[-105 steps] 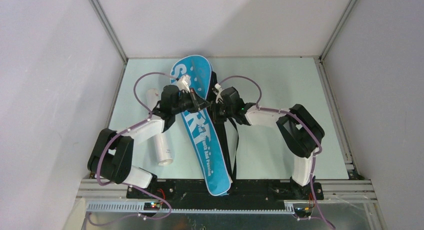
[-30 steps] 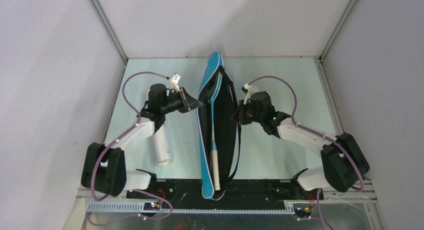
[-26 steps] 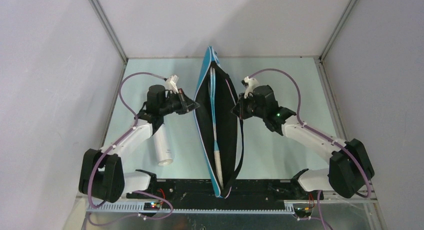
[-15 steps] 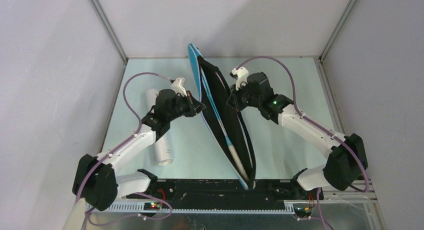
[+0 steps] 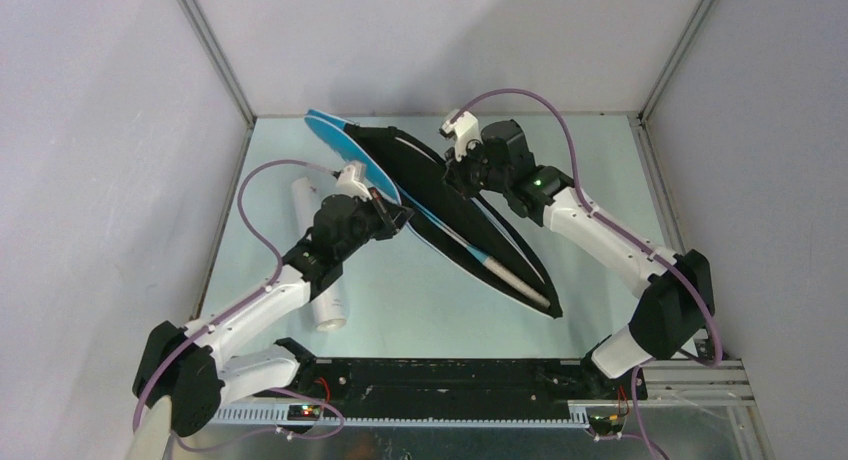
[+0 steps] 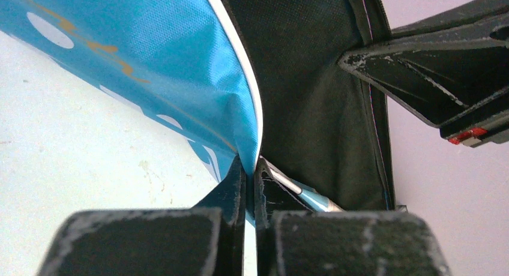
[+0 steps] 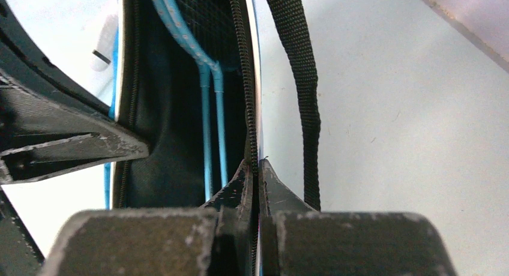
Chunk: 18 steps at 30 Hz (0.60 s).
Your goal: Pack up the badminton gear
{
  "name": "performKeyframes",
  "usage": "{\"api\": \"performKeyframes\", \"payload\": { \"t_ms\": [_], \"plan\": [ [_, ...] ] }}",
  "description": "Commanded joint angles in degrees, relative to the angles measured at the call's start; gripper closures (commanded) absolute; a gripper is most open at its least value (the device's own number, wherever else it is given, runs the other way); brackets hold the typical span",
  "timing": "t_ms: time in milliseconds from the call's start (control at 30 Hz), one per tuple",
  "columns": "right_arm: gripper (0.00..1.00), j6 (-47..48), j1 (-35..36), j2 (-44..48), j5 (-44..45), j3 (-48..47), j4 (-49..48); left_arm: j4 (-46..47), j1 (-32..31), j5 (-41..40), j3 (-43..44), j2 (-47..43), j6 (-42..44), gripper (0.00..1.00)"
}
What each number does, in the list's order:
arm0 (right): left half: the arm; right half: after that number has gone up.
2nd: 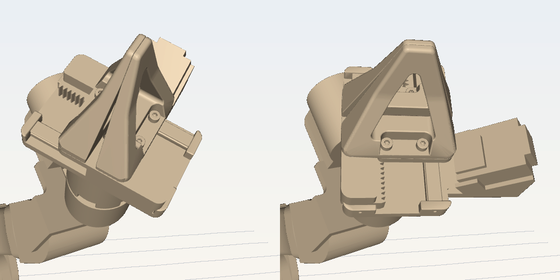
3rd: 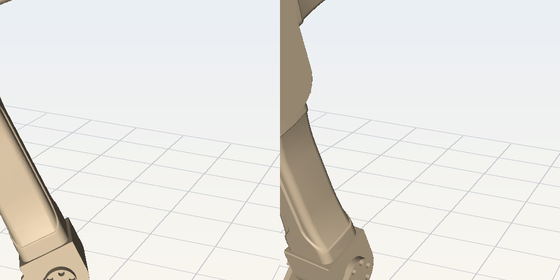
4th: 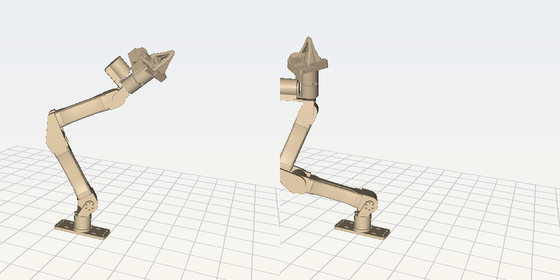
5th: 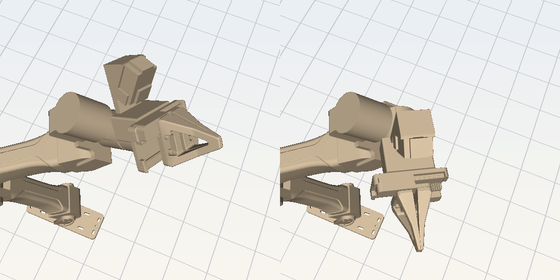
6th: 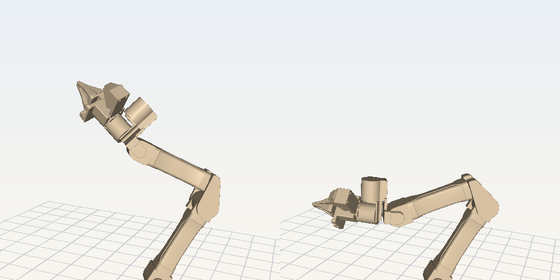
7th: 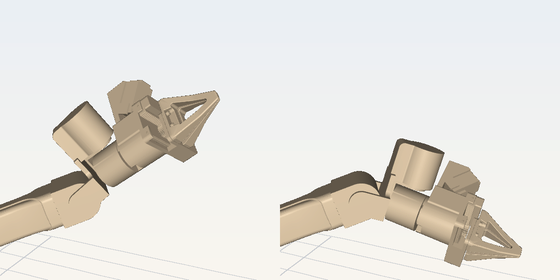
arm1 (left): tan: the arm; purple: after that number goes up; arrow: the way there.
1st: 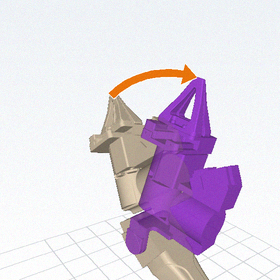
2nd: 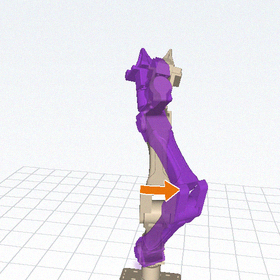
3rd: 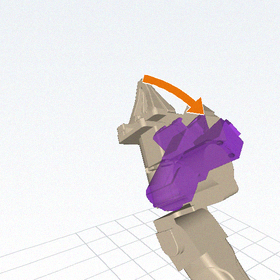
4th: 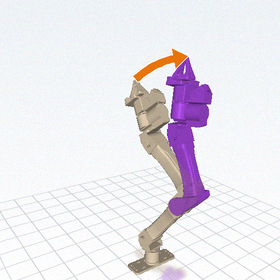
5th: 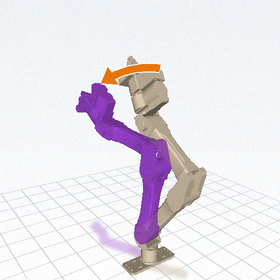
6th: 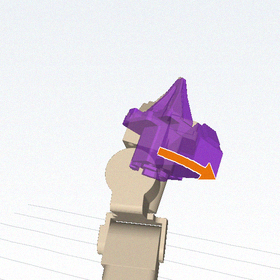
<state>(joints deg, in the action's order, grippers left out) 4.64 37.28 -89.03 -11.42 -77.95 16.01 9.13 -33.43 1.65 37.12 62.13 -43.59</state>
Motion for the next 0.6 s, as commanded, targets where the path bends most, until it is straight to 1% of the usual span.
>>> {"api": "performKeyframes", "payload": {
  "t_ms": [0, 33, 67, 100, 133, 167, 200, 233, 267, 300, 333, 367, 400, 433, 467, 500, 533, 567],
  "plan": [
    [1.00, 4.43, -0.38, -0.46, 2.29, -0.68, -6.54, 2.87, -1.01, 1.00, -1.36, 0.00, -2.47, 0.97],
    [1.00, 5.17, -0.50, -0.58, 2.68, 0.05, -6.93, 2.60, -1.02, 1.25, -1.99, 0.14, -2.47, 0.92],
    [1.00, 6.77, -0.77, -0.61, 2.52, 1.61, -7.54, 2.40, -1.02, 1.67, -2.29, 0.33, -2.13, 0.82],
    [1.00, 7.61, -1.01, -0.61, 1.55, 2.43, -7.82, 1.67, -1.02, 1.81, -2.51, 0.26, -1.68, 0.76],
    [1.00, 9.21, -1.47, -0.35, 1.04, 4.07, -8.60, 0.36, -1.00, 2.23, -2.50, -0.21, 0.40, 0.59],
    [1.00, 10.27, -1.84, -0.22, -1.08, 4.58, -8.66, -0.56, -1.01, 2.48, -2.08, -0.67, 1.65, 0.50],
    [1.00, 10.85, -3.04, -0.20, -2.48, 5.07, -7.93, -2.98, -1.02, 2.77, -1.67, -1.98, 5.16, 0.33],
    [1.00, 12.35, -3.68, 0.04, -6.51, 5.30, -7.66, -4.69, -1.02, 2.80, -0.16, -2.79, 7.15, 0.19],
    [1.00, 13.08, -5.15, 0.24, -8.49, 5.98, -7.73, -9.05, -0.98, 2.54, 0.83, -4.51, 12.60, 0.05],
    [1.00, 14.82, -5.83, 0.46, -12.98, 6.19, -7.74, -11.42, -1.00, 2.28, 3.85, -5.33, 15.97, 0.03],
    [1.00, 15.46, -7.42, 0.45, -17.16, 6.36, -7.66, -16.29, -1.02, 2.47, 5.78, -6.75, 23.06, 0.01],
    [1.00, 16.66, -8.29, 0.22, -19.04, 6.30, -7.53, -18.55, -1.02, 2.89, 9.70, -7.33, 27.35, 0.01],
    [1.00, 17.61, -9.95, 0.02, -23.62, 5.94, -6.42, -21.37, -1.02, 2.56, 11.56, -8.44, 35.18, 0.00],
    [1.00, 19.60, -10.65, -0.30, -25.96, 5.82, -5.85, -21.31, -1.02, 0.26, 14.00, -9.75, 38.29, 0.00],
    [1.00, 20.70, -11.92, -0.41, -30.09, 5.80, -4.62, -18.35, -0.96, -1.53, 14.50, -10.45, 44.00, 0.00],
    [1.00, 22.83, -12.83, -0.56, -32.01, 5.75, -3.49, -16.33, -0.90, -4.02, 14.72, -11.61, 46.74, 0.00],
    [1.00, 23.86, -13.10, -0.59, -34.46, 5.56, -2.63, -12.05, -0.36, -4.28, 14.72, -11.91, 52.66, 0.00],
    [1.00, 26.61, -13.55, -0.70, -35.30, 5.20, 0.17, -10.76, 0.92, -2.95, 15.24, -11.96, 58.28, 0.00]
  ]
}}
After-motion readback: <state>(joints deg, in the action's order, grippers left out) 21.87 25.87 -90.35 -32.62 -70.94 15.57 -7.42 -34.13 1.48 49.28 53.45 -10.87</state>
